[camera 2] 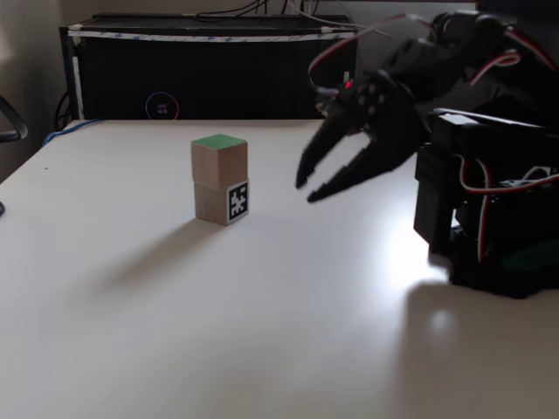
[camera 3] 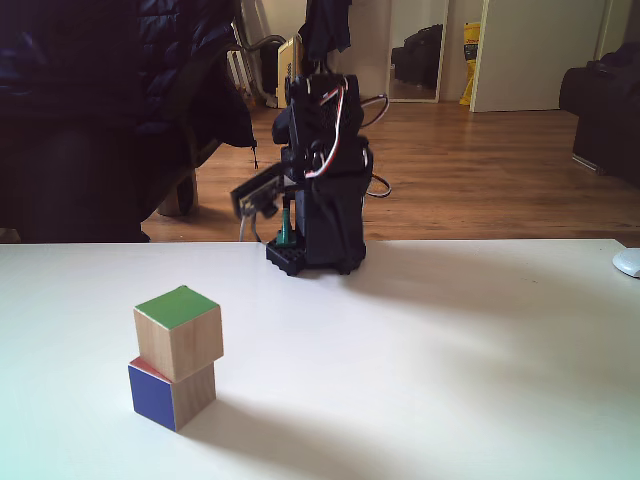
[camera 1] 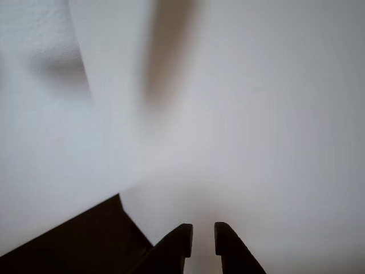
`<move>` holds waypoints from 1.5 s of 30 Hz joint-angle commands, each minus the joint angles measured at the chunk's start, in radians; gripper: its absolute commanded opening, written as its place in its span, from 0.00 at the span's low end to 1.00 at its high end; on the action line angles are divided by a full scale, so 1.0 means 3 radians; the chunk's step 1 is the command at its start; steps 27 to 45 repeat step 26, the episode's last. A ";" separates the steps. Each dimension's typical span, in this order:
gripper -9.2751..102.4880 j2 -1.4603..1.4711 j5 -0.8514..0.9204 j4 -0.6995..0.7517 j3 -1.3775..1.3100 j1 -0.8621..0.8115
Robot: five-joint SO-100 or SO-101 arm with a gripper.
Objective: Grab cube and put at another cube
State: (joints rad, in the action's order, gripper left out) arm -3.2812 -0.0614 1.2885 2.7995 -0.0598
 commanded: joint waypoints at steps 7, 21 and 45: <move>0.08 -0.0026 0.0251 -0.0041 0.0568 -0.0169; 0.08 -0.0026 0.0235 0.0000 0.0562 -0.0327; 0.08 -0.0026 0.0240 0.0000 0.0562 -0.0322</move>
